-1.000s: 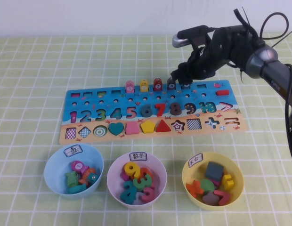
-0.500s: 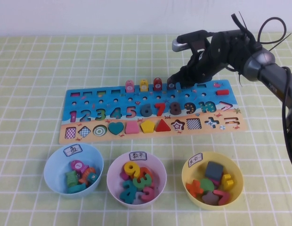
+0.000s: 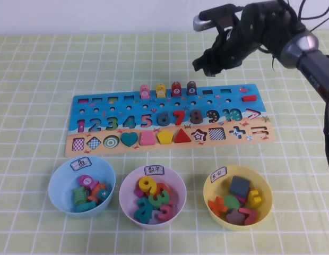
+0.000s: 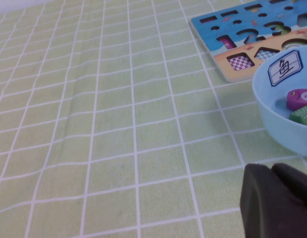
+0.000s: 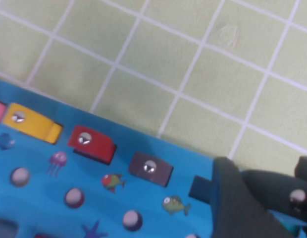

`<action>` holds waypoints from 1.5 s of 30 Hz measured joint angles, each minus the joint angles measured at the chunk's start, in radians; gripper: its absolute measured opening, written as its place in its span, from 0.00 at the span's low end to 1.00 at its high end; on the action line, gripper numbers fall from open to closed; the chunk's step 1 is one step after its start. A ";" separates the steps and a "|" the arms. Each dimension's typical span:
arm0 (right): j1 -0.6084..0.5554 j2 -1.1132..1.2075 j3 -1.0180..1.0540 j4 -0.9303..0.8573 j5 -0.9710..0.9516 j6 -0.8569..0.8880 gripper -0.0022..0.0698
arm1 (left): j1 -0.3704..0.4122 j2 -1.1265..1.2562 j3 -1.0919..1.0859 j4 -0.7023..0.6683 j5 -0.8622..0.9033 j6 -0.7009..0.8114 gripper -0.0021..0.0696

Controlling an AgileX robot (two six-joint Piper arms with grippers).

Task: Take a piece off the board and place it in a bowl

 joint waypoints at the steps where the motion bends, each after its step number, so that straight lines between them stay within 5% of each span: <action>1: 0.000 0.000 -0.024 0.000 0.026 0.000 0.34 | 0.000 0.000 0.000 0.000 0.000 0.000 0.02; 13: 0.006 -0.082 -0.218 0.194 0.288 -0.191 0.34 | 0.000 0.000 0.000 0.000 0.000 0.000 0.02; 34: 0.365 -0.204 0.099 0.273 0.296 -0.370 0.34 | 0.000 0.000 0.000 0.000 0.000 0.000 0.02; 45: 0.436 -0.188 0.156 0.371 0.288 -0.615 0.34 | 0.000 0.000 0.000 0.000 0.000 0.000 0.02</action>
